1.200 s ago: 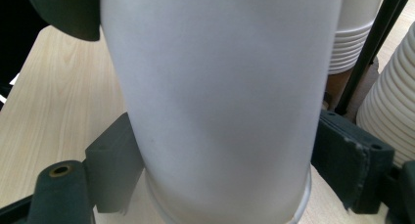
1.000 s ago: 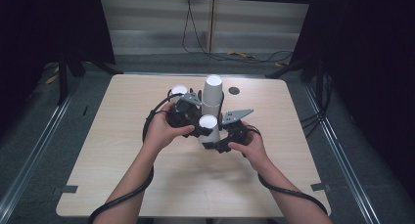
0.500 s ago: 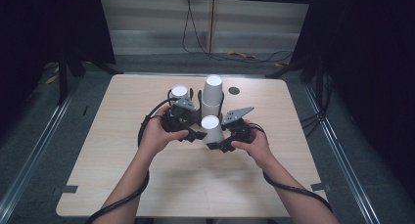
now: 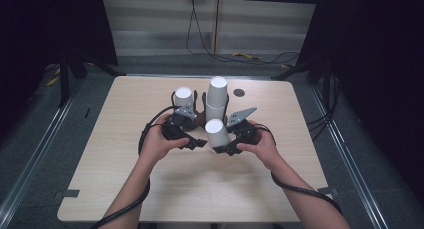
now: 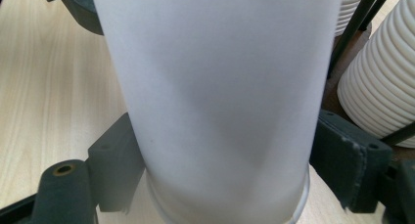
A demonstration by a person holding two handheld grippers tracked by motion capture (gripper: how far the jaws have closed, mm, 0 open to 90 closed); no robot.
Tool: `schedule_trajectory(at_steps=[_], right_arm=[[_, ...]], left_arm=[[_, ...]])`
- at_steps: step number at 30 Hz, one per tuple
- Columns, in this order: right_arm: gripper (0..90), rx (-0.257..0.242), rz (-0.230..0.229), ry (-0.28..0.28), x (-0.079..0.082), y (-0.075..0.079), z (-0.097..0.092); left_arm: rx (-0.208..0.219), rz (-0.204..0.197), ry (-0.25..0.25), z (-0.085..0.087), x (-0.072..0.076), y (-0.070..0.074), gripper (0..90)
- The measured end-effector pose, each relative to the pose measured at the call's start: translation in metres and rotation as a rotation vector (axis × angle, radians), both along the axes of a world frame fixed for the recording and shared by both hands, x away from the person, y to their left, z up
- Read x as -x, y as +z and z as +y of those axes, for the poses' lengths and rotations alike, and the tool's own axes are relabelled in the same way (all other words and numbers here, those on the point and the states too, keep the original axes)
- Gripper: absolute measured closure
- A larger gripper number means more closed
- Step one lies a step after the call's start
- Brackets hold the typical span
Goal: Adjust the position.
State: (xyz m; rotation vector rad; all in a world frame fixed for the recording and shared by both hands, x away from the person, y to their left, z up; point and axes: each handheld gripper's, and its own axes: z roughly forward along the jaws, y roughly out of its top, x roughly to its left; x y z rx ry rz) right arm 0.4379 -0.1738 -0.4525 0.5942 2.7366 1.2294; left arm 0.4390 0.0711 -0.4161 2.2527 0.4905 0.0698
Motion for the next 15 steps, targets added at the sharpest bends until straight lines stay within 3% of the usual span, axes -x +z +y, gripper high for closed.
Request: schedule_trajectory(at_steps=[8, 15], right_arm=[[19.5, 0.046, 0.006, 0.015, -0.001, 0.0, 0.002], [19.5, 0.097, 0.002, 0.04, -0.002, 0.003, 0.003]], left_arm=[[-0.013, 0.0, -0.003, 0.004, 0.002, -0.005, 22.8], [0.007, 0.006, 0.004, 0.006, 0.007, -0.012, 22.8]])
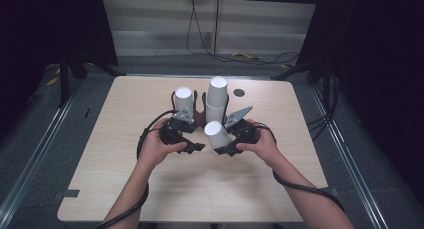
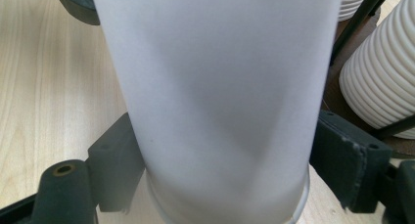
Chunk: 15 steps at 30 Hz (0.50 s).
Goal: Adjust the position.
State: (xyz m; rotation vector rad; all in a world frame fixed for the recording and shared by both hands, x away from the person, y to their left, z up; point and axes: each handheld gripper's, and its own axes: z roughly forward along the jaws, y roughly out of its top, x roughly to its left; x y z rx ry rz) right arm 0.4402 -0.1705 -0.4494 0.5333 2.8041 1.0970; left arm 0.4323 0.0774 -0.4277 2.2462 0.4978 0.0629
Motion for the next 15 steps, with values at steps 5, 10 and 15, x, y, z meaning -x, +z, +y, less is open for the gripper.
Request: schedule_trajectory(at_steps=[5, 10, 15], right_arm=[[19.5, 0.027, 0.001, 0.017, -0.001, 0.002, 0.002], [19.5, 0.054, 0.015, 0.024, -0.002, 0.003, 0.003], [19.5, 0.083, 0.022, 0.034, -0.002, 0.005, 0.002]], left_arm=[[-0.003, -0.002, -0.002, 0.001, 0.001, -0.003, 22.8], [-0.003, 0.008, -0.006, 0.001, 0.001, -0.007, 22.7], [0.008, 0.011, -0.005, 0.0, 0.001, -0.011, 22.6]])
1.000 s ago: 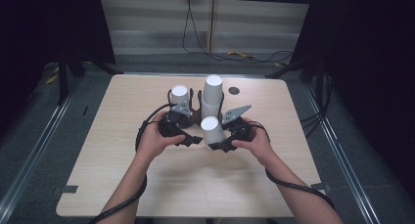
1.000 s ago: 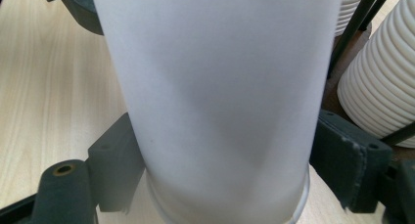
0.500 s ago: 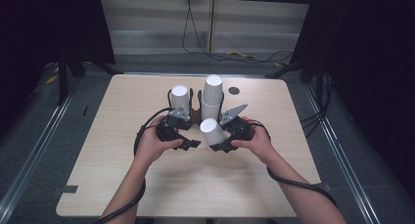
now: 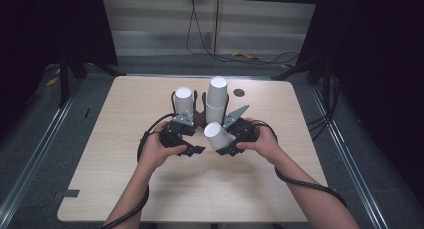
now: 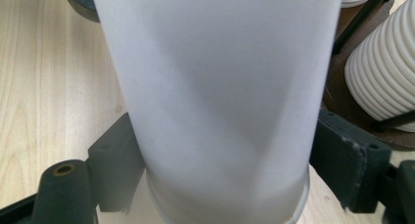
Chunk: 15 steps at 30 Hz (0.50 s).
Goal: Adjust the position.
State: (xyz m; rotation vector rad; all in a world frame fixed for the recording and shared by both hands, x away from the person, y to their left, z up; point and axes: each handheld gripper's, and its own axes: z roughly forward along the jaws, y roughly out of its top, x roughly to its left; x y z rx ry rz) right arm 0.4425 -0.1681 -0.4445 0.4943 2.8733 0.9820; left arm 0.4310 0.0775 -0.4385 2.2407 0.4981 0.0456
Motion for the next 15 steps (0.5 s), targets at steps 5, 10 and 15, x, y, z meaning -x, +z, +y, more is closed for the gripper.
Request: schedule_trajectory(at_steps=[5, 10, 15], right_arm=[[19.5, 0.042, 0.002, 0.007, -0.0021, 0.0037, -0.0021], [19.5, 0.071, 0.002, 0.018, -0.0034, 0.005, -0.0015], [19.5, 0.107, 0.011, 0.038, -0.004, 0.0048, 0.0009]], left_arm=[[-0.001, 0.004, -0.003, 0.0006, 0.0005, -0.0035, 22.4], [0.002, 0.004, 0.001, 0.0021, 0.0005, -0.0049, 22.3], [0.005, 0.006, 0.005, 0.0029, 0.002, -0.0064, 22.3]])
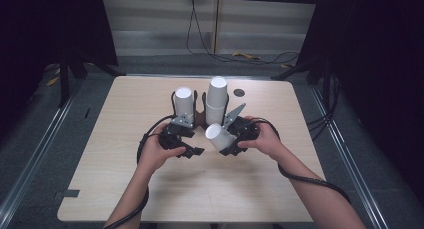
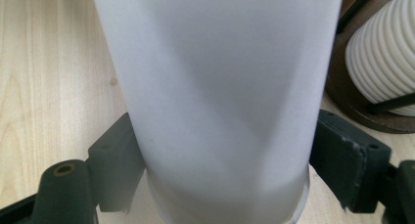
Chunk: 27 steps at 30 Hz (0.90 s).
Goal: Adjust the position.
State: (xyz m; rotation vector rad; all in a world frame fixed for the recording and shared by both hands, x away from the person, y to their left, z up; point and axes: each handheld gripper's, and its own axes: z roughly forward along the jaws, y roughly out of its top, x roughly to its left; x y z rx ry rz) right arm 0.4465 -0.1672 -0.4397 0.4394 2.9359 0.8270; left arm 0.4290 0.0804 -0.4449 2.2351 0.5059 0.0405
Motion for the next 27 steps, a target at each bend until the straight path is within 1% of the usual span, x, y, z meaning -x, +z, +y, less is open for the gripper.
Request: schedule_trajectory(at_steps=[2, 4, 7, 8, 11, 13, 14, 17, 19, 22, 24, 25, 27], right_arm=[[19.6, 0.009, 0.005, 0.015, 0.0, 0.001, 0.001], [19.6, 0.02, 0.001, 0.026, -0.001, 0.002, 0.001], [19.5, 0.029, 0.006, 0.024, 0.0, 0.002, 0.002], [19.6, 0.042, 0.006, 0.034, 0.0, 0.003, 0.002], [19.6, 0.055, 0.007, 0.039, -0.001, 0.004, 0.002], [19.6, 0.067, 0.007, 0.033, 0.0, 0.006, 0.003], [19.5, 0.069, 0.008, 0.036, -0.001, 0.007, 0.002], [19.5, 0.076, 0.005, 0.046, -0.002, 0.009, 0.003], [19.6, 0.098, 0.009, 0.039, -0.001, 0.01, 0.004], [19.6, 0.138, 0.009, 0.05, -0.001, 0.011, 0.005], [19.5, 0.144, 0.007, 0.06, -0.001, 0.011, 0.006], [19.6, 0.15, 0.014, 0.054, -0.001, 0.012, 0.006], [19.6, 0.157, 0.017, 0.061, -0.001, 0.012, 0.007]], left_arm=[[0.005, 0.0, 0.003, 0.0, 0.001, -0.001, 22.3], [0.0, 0.001, 0.0, 0.0, 0.001, -0.002, 22.3], [-0.01, -0.002, -0.002, 0.0, 0.002, -0.002, 22.3], [-0.02, 0.0, -0.001, 0.0, 0.003, -0.001, 22.2], [-0.011, -0.003, 0.002, 0.0, 0.003, -0.003, 22.1], [-0.014, 0.004, 0.001, 0.0, 0.003, -0.003, 21.9], [-0.022, 0.006, 0.0, 0.001, 0.003, -0.004, 21.9], [-0.026, 0.009, 0.005, 0.002, 0.002, -0.006, 21.9], [-0.024, 0.012, 0.008, 0.002, 0.002, -0.007, 21.9], [-0.017, 0.011, 0.005, 0.002, 0.003, -0.008, 21.8], [-0.023, 0.011, 0.006, 0.003, 0.003, -0.007, 21.7], [-0.026, 0.009, 0.003, 0.003, 0.003, -0.007, 21.7], [-0.025, 0.009, 0.005, 0.003, 0.003, -0.008, 21.5]])
